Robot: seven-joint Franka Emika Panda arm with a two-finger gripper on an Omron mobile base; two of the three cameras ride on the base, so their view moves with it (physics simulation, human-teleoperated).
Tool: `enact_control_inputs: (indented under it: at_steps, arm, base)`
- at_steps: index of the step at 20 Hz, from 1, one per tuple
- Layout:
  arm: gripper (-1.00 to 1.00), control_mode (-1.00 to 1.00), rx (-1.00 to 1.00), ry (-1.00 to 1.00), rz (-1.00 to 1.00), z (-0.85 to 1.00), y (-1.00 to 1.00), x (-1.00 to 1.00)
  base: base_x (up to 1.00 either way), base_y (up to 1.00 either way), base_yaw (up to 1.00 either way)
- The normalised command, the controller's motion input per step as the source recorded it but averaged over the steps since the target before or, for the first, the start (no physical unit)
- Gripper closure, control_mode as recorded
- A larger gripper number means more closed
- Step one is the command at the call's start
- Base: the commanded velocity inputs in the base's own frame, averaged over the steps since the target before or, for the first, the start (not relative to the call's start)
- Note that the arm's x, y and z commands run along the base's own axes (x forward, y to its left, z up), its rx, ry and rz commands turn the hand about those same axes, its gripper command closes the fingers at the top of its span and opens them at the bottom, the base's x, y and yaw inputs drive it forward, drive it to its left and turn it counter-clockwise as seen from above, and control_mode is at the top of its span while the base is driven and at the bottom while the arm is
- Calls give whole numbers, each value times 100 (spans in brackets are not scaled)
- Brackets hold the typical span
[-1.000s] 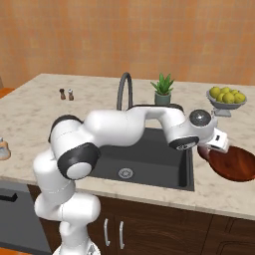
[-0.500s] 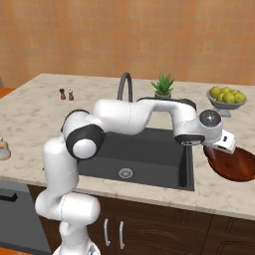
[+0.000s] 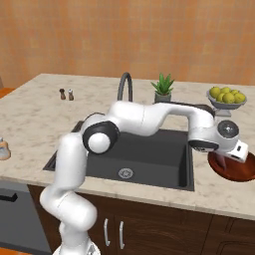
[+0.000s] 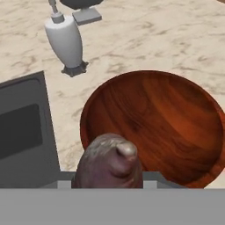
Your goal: Pick the potato from the sink and place it in the bowl. Then pick the bowl and place it in the microwave. Then close the microwave door and press the start button.
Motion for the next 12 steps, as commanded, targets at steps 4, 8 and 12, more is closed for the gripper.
enact_control_inputs:
  at_steps: [4, 8, 12]
  arm:
    - [100, -100, 0, 1, 0, -36, -2, 18]
    - [100, -100, 0, 0, 0, -33, 0, 25]
    - [100, -100, 0, 0, 0, -29, 0, 28]
  base:
    - [0, 0, 0]
    - [0, 0, 0]
    - [0, 0, 0]
